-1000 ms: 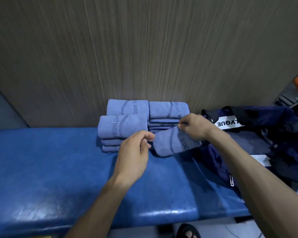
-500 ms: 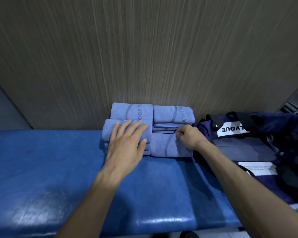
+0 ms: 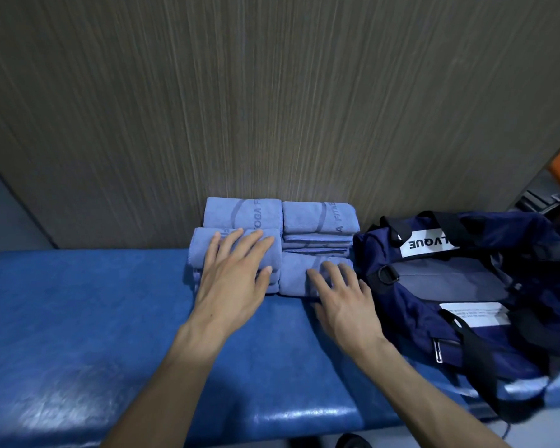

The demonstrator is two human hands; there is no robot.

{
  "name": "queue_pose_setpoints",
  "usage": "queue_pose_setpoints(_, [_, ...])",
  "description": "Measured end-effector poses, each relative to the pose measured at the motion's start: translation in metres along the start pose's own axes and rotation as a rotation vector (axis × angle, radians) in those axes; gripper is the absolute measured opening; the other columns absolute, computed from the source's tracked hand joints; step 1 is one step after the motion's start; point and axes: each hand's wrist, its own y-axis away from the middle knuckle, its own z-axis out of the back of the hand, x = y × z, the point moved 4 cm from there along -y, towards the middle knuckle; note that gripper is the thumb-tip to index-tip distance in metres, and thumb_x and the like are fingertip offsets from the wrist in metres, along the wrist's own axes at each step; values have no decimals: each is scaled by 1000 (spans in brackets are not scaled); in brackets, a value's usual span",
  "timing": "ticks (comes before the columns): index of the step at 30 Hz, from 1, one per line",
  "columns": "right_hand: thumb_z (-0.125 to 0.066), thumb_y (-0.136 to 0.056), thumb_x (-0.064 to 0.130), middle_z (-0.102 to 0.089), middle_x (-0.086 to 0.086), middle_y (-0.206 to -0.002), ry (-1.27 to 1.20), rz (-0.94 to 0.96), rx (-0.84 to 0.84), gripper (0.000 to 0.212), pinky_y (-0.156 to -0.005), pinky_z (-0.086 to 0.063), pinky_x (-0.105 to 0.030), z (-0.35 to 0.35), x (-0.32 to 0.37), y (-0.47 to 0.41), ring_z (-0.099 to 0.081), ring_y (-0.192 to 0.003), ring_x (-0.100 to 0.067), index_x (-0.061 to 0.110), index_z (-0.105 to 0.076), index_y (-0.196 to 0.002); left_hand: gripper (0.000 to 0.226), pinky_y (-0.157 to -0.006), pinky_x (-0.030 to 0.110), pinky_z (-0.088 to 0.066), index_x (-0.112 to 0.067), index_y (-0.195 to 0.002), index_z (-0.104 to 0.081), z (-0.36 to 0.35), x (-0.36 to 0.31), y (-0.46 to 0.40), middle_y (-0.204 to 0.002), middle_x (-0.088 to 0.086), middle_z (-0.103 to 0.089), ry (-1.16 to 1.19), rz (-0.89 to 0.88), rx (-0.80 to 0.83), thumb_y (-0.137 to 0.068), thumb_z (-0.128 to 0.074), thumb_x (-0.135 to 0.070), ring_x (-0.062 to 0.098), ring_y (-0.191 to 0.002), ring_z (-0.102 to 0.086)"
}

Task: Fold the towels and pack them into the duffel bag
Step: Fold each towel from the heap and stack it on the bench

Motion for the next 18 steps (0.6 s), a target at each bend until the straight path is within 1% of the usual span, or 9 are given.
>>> queue_pose_setpoints(2, [-78,-65,4,-53,-8,-128,-10,29,-36,73,-72,-57,-47,-2,-5,-4,-55,-116,-37,19,-55,-133,48,-122,43,-6,-23,-143,-53,1,0,1,-150,-5,-49,-10,-3,6,-96,-63,-26,25,-143,-35])
queue_pose_setpoints(4, [-75,-62,-3,-54,-7,-127,-24,64,-61,77,-71,-57,-44,-2,-10,-10,-55,-114,-35,19,-54,-133,50,-123,44,-8,-23,-144,-52,1,0,2,-152,-5,-48,-12,-12,16,-95,-62,-27,24,-144,-33])
queue_pose_setpoints(7, [-71,-66,-6,-54,-5,-126,-36,127,-100,74,-79,-57,-45,-3,-16,-14,-54,-116,-33,19,-53,-133,52,-124,47,-11,-23,-145,-51,0,0,3,-153,-5,-47,-22,-24,25,-95,-63,-27,25,-145,-33])
queue_pose_setpoints(10, [-66,-71,-7,-54,-6,-128,-44,164,-132,70,-89,-55,-45,-8,-20,-12,-53,-119,-33,17,-53,-135,54,-124,48,-12,-23,-145,-50,-1,0,4,-153,-5,-47,-32,-28,25,-93,-64,-26,25,-145,-33])
queue_pose_setpoints(12, [-67,-69,-9,-55,-8,-128,-55,161,-161,72,-91,-56,-43,-10,-22,-10,-54,-119,-33,16,-55,-135,54,-124,48,-12,-23,-146,-49,0,0,4,-153,-5,-46,-35,-28,24,-93,-63,-26,25,-145,-32])
queue_pose_setpoints(14, [-68,-71,-7,-55,-8,-129,-59,149,-191,69,-89,-56,-43,-10,-21,-9,-54,-118,-33,17,-56,-135,53,-124,49,-11,-23,-146,-49,0,0,3,-153,-5,-46,-40,-36,14,-94,-60,-28,25,-145,-33])
queue_pose_setpoints(16, [-69,-78,3,-55,-9,-131,-42,142,-214,62,-90,-55,-48,-11,-16,-7,-54,-120,-34,18,-56,-136,54,-123,49,-10,-23,-145,-50,0,0,3,-153,-5,-46,-51,-44,9,-93,-58,-29,26,-145,-35])
queue_pose_setpoints(18, [-70,-81,11,-56,-9,-132,-30,118,-229,59,-90,-54,-51,-14,-12,-3,-53,-122,-36,19,-56,-137,55,-123,50,-9,-24,-146,-49,-1,0,3,-154,-5,-45,-58,-47,18,-93,-61,-29,27,-145,-34])
